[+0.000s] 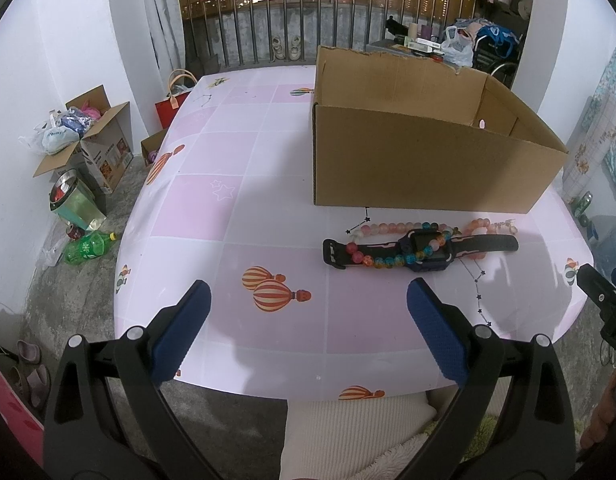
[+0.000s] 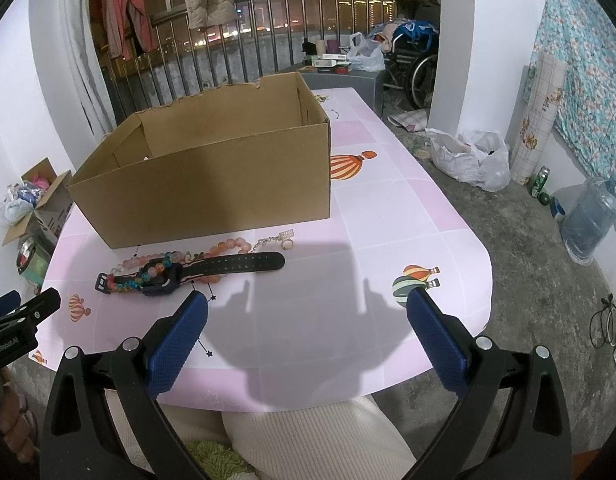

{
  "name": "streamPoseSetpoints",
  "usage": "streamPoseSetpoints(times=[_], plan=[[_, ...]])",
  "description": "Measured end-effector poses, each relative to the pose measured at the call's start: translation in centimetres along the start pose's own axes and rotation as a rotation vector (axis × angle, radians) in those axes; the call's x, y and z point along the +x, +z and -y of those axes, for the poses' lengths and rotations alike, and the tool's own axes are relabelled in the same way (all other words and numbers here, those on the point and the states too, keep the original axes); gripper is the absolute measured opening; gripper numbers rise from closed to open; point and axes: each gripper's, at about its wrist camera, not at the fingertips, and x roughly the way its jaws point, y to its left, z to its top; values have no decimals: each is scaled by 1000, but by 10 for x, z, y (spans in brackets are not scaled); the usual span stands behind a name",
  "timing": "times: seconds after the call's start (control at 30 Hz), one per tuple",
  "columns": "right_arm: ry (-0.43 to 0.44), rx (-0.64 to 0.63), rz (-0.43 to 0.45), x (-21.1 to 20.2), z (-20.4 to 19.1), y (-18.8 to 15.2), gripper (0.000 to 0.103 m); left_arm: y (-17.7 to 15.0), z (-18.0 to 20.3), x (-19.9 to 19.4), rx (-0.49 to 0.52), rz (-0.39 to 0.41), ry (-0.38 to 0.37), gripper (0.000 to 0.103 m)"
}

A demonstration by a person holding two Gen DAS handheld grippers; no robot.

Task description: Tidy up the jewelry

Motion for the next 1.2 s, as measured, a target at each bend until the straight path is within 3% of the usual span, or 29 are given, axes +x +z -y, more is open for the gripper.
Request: streamPoseSetpoints(times=[0.57,0.77,0.97,1.2], plan=[[14,-49,31,17,3,5,97,3,7,20,36,24,17,95],[35,-86,28,33,5,10,97,3,6,35,32,47,-68,95],[123,-142,45,45,-2,15,97,6,-4,47,-47,36,-222,95],[282,-220,46,50,-26,27,97,9,-11,52,-119,52,-242,95]])
